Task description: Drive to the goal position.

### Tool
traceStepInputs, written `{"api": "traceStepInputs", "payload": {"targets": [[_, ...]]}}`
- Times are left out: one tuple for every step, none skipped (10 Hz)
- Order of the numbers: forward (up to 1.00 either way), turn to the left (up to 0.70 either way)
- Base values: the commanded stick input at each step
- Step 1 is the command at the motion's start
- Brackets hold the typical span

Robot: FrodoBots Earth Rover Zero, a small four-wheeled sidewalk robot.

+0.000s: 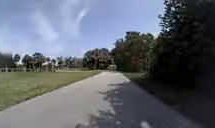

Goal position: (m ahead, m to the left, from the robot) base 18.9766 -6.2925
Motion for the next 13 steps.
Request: {"api": "traceStepInputs", "payload": {"targets": [[0.70, 0.00], [0.70, 0.00], [0.70, 0.00], [0.70, 0.00], [0.70, 0.00], [0.70, 0.00], [0.70, 0.00], [0.70, 0.00], [0.70, 0.00], [0.70, 0.00], [0.70, 0.00], [0.70, 0.00], [0.70, 0.00]]}}
